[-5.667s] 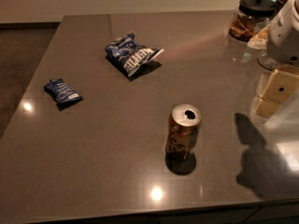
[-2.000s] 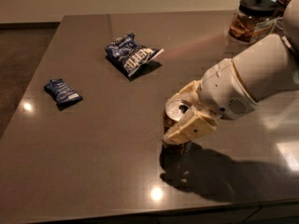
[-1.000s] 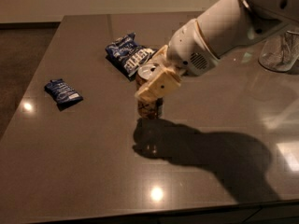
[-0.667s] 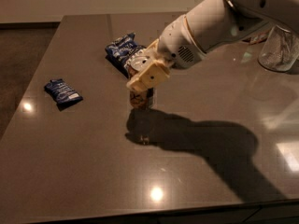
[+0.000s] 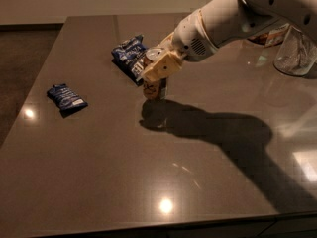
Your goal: Move orange can near blue chip bag
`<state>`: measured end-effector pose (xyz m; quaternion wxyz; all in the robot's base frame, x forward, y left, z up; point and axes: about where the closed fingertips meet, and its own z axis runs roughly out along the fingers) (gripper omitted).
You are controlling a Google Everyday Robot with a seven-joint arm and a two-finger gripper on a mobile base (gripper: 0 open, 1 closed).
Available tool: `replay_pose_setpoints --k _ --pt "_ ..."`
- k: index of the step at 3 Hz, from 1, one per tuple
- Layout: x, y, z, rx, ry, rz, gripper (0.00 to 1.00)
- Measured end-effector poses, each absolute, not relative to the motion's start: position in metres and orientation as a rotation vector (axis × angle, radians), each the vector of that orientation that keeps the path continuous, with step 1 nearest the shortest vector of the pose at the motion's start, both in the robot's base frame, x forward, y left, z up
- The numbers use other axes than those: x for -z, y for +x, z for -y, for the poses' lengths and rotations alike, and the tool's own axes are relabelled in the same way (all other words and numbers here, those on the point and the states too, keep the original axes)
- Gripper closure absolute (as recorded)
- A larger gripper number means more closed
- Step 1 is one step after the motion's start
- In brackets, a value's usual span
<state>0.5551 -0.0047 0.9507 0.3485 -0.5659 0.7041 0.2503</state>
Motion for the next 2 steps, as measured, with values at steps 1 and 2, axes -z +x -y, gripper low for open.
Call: replay_pose_setpoints --k 1,2 --pt "-0.940 0.579 0.022 -0.625 -1.435 -1.857 1.00" --pt "-0.921 0.599 0.032 -0.617 -1.408 -1.899 0.74"
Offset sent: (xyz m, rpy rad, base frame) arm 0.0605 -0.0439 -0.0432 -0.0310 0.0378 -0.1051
